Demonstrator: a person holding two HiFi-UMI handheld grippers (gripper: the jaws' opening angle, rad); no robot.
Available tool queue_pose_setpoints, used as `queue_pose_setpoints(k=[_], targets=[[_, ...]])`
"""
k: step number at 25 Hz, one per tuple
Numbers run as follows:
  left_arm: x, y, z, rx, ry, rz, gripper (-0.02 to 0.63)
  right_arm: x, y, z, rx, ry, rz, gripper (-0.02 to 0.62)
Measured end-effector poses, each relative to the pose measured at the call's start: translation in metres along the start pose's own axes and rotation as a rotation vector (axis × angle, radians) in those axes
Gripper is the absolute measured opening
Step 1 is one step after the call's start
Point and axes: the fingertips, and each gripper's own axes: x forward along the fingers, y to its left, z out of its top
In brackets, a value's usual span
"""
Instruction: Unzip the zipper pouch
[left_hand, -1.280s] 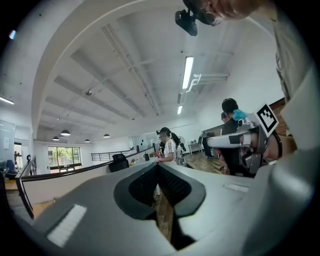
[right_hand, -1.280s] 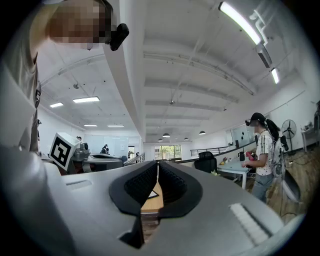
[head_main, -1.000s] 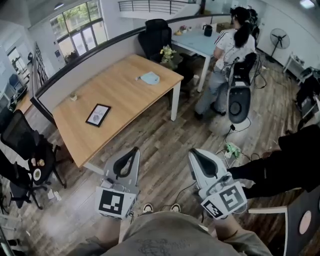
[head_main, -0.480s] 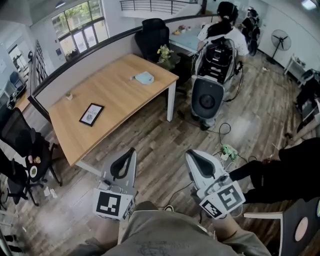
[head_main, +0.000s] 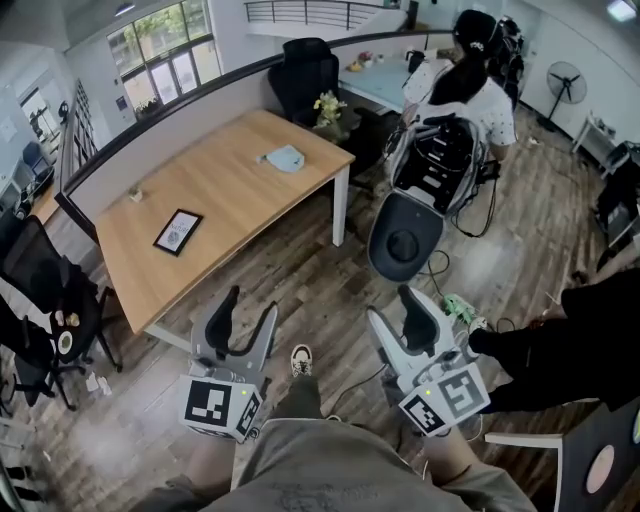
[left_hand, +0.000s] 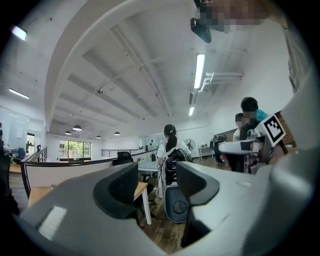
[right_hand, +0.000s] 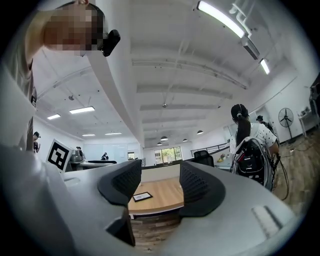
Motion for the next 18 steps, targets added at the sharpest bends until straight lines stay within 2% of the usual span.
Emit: queue_pose_setpoints(k=[9, 18], targets=[[0.045, 0.017, -0.019, -0.005, 0.029, -0.018, 0.236, 0.033, -0.040, -0.017, 0.030, 0.022, -0.042, 0.224], [0.115, 0.082, -0.030, -0.023, 0.052, -0.016, 0.227, 0.126, -0.071, -0.034, 0.044, 0.079, -0.035, 0.224]])
